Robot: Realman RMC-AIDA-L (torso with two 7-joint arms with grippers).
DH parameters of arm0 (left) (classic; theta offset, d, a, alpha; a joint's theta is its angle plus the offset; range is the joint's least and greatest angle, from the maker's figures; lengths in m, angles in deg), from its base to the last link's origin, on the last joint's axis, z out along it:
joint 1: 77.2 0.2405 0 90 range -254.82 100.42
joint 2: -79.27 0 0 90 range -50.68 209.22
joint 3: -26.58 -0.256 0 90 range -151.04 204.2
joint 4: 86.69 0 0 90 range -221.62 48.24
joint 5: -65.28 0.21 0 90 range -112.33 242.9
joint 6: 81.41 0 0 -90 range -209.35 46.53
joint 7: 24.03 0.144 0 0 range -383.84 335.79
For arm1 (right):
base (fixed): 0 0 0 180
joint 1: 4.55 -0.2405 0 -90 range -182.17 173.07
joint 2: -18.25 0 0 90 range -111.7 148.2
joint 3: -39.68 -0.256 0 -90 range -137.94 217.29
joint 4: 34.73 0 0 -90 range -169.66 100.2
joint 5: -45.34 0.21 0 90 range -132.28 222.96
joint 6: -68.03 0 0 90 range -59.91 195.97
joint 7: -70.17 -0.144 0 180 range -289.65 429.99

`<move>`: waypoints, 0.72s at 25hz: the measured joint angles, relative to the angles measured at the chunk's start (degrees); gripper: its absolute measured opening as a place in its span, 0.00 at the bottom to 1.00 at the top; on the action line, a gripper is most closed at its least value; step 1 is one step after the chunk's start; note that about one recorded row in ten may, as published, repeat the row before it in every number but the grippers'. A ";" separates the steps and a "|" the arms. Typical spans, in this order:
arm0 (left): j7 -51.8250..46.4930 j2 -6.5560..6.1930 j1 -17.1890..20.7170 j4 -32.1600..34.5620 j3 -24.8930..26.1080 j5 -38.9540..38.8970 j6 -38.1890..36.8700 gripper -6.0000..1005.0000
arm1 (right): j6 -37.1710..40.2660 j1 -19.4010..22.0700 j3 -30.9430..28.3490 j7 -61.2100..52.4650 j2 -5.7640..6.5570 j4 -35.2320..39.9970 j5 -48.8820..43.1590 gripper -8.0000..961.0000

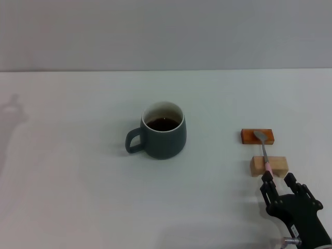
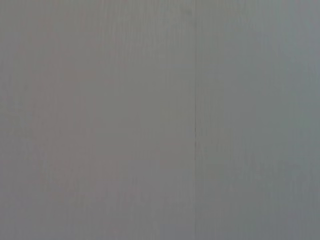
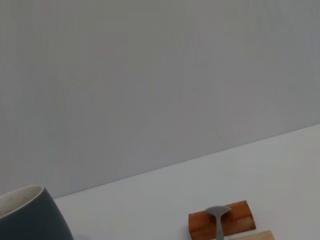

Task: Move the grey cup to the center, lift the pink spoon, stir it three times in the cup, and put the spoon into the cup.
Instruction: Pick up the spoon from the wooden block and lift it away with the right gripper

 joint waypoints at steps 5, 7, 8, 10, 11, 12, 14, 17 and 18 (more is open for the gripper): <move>0.00 0.00 0.00 0.07 0.00 0.00 0.03 0.00 | -0.14 -0.41 0.14 0.00 0.02 -0.01 0.00 0.55; 0.00 0.00 0.00 0.16 0.00 0.00 0.04 0.00 | -0.43 -0.62 0.09 0.00 0.01 0.01 0.00 0.55; 0.00 0.00 0.00 0.16 0.00 0.00 0.04 0.00 | -0.53 -0.73 0.04 0.00 -0.01 0.05 0.00 0.55; 0.00 0.00 0.00 0.16 0.00 0.00 0.04 0.00 | -0.59 -1.00 0.00 0.00 -0.02 0.07 0.00 0.55; 0.00 0.00 0.17 0.48 0.00 0.00 0.03 0.00 | -0.60 -1.12 0.00 0.00 -0.04 0.09 0.00 0.55; 0.00 0.00 0.22 0.56 0.00 0.00 0.03 0.00 | -0.61 -1.19 0.00 0.00 -0.04 0.09 0.00 0.55; 0.00 0.00 0.22 0.56 0.00 0.00 0.03 0.00 | -0.63 -1.23 0.00 0.00 -0.05 0.10 0.00 0.55; 0.00 0.00 0.32 0.59 0.00 0.00 -0.01 0.00 | -0.65 -1.27 0.00 0.00 -0.07 0.10 0.00 0.55; 0.00 0.00 0.33 0.59 0.00 0.00 -0.04 0.00 | -0.66 -1.29 0.00 0.00 -0.07 0.10 0.00 0.55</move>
